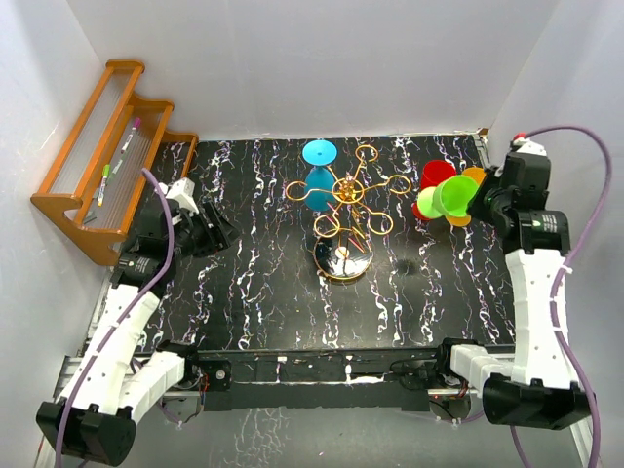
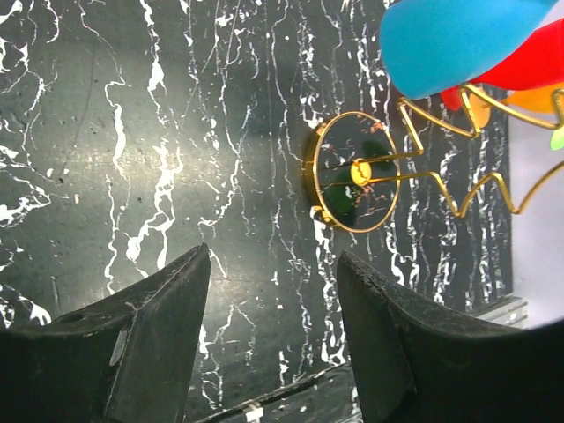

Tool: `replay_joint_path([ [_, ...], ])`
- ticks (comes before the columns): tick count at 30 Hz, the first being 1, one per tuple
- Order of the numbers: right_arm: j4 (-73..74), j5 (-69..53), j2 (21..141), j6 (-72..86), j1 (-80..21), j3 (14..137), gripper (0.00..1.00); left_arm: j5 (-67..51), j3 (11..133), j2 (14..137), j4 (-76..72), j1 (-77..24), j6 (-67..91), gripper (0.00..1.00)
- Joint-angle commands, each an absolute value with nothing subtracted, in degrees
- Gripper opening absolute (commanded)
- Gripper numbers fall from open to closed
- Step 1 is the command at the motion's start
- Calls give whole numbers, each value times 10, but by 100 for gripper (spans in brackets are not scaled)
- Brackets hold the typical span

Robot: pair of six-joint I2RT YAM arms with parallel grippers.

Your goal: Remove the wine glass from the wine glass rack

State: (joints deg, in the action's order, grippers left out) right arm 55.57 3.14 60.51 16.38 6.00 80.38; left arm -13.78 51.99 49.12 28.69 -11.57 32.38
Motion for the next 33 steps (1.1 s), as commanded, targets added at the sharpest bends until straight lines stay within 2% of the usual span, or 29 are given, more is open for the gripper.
replay_joint_path([
  [1, 541, 38, 623, 165, 61, 746, 13, -132, 504, 510, 244, -116, 260, 57],
  [10, 510, 38, 675, 175, 62, 704, 17, -131, 454, 539, 202, -116, 222, 57],
  [19, 433, 72, 709, 186, 69, 653, 14, -137, 428, 544, 188, -115, 213, 57],
  [33, 415, 45, 723, 174, 72, 679, 12, -141, 422, 535, 192, -116, 212, 57],
])
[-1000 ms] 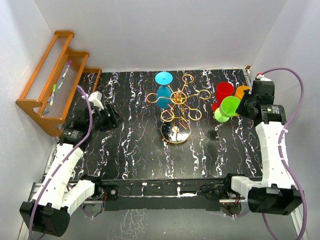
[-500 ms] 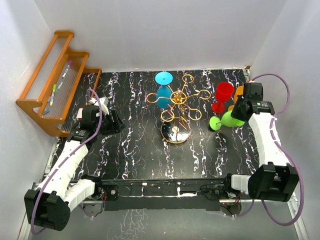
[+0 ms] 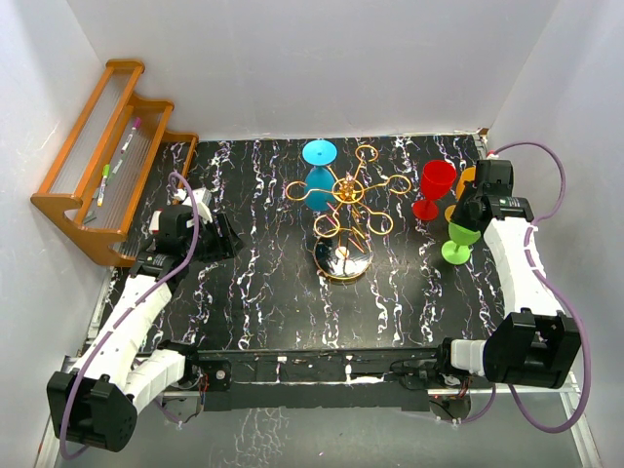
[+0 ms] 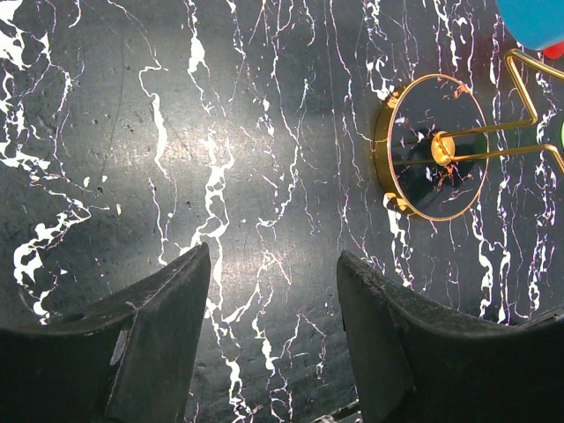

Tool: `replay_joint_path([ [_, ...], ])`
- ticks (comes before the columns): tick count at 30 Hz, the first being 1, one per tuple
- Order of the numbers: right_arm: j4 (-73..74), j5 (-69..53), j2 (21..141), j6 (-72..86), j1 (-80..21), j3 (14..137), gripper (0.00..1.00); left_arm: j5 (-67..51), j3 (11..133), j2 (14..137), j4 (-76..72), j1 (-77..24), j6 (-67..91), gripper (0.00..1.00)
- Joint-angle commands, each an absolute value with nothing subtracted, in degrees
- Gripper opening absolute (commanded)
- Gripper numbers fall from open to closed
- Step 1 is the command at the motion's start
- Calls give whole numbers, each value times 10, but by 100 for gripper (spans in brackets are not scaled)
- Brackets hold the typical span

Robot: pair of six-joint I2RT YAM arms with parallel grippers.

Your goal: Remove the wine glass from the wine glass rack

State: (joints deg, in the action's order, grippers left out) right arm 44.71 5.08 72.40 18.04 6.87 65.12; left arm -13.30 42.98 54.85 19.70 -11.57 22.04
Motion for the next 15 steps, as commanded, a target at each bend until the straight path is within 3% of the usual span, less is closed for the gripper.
replay_joint_path([
  [1, 415, 44, 724, 173, 72, 679, 12, -141, 421, 536, 192, -116, 212, 57],
  [15, 437, 83, 680, 168, 72, 734, 13, -142, 422, 544, 192, -116, 212, 57],
])
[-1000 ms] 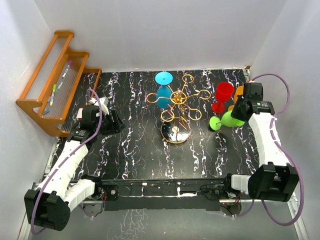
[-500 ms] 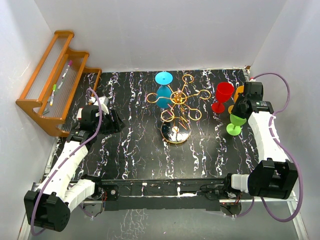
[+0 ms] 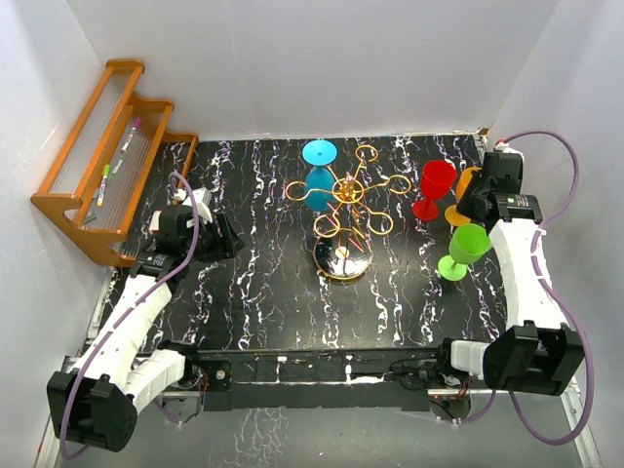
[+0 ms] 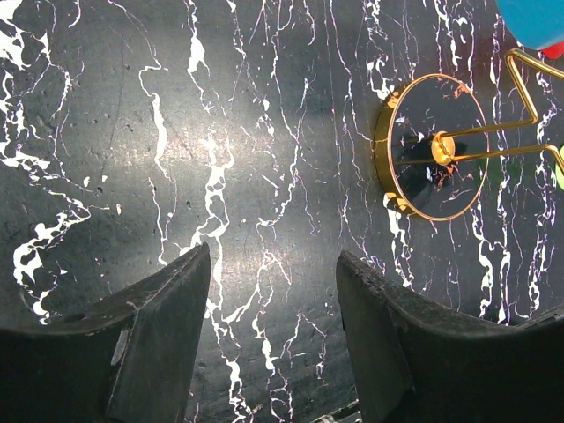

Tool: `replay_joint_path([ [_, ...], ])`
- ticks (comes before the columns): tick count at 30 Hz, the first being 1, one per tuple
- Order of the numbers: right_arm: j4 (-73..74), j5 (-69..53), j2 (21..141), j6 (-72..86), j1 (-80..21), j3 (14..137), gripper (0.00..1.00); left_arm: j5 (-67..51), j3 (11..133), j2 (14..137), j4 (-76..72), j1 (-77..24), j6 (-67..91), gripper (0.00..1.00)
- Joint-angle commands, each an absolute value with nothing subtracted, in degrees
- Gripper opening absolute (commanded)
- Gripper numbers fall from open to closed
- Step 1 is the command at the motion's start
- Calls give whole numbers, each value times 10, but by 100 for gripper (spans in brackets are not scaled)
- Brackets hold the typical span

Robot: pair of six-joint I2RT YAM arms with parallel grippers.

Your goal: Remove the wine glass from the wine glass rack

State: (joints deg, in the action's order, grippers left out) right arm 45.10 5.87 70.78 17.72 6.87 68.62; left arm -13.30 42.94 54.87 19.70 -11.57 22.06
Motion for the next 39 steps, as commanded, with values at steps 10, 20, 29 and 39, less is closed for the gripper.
replay_joint_path([
  [10, 390, -103, 565, 208, 72, 740, 22, -130, 426, 548, 181, -116, 216, 57],
  [20, 137, -390, 365, 447, 72, 515, 65, -164, 606, 666, 124, -114, 288, 57],
  [29, 232, -360, 318, 374, 71, 572, 15, -274, 817, 834, 41, -108, 382, 57],
  [39, 201, -506, 336, 361, 72, 579, 43, -502, 898, 996, -129, -119, 560, 54],
])
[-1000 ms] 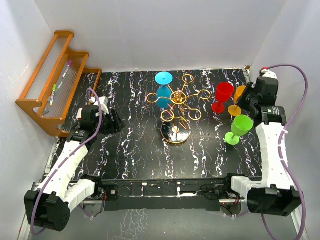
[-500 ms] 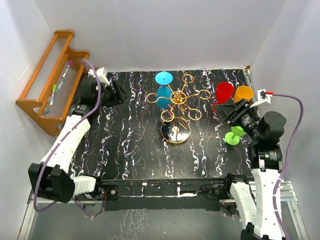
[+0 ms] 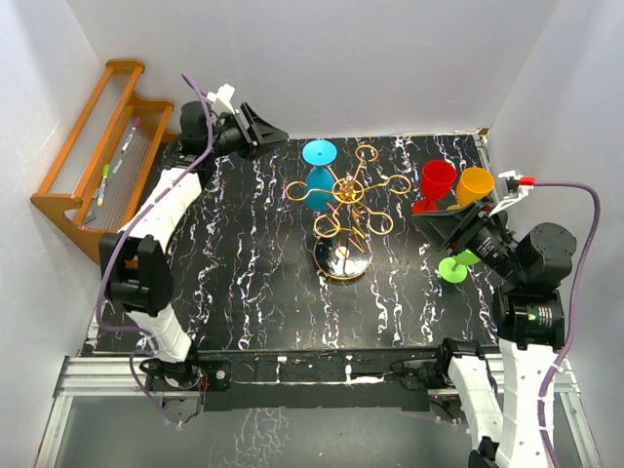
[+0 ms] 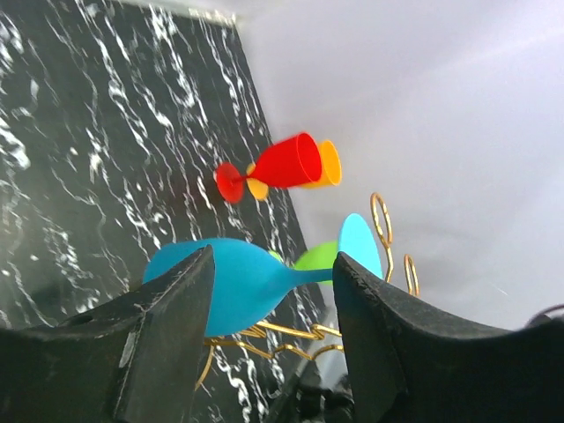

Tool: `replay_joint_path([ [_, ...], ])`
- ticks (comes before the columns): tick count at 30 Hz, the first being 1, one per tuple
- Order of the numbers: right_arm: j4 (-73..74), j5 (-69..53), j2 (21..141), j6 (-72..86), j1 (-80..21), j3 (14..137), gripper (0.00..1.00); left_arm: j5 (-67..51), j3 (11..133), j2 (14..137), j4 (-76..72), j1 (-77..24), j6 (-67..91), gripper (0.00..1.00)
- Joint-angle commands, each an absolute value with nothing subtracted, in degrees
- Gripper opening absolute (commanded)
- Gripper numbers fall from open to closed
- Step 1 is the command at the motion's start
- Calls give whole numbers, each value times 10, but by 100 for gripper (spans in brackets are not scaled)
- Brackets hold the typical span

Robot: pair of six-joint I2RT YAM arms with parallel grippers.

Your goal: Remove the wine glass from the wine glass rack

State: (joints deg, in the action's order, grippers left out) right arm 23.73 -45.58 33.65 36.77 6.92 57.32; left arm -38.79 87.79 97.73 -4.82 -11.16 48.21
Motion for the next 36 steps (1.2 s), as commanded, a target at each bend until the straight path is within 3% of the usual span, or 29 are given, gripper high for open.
replay_joint_path([
  [1, 202, -509, 337, 359, 71, 580, 45, -502, 901, 998, -127, -123, 558, 53],
  [23, 219, -501, 340, 348, 71, 577, 45, -477, 905, 975, -73, -166, 503, 51],
  [36, 213, -495, 334, 357, 71, 570, 44, -478, 933, 985, -46, -185, 489, 45],
])
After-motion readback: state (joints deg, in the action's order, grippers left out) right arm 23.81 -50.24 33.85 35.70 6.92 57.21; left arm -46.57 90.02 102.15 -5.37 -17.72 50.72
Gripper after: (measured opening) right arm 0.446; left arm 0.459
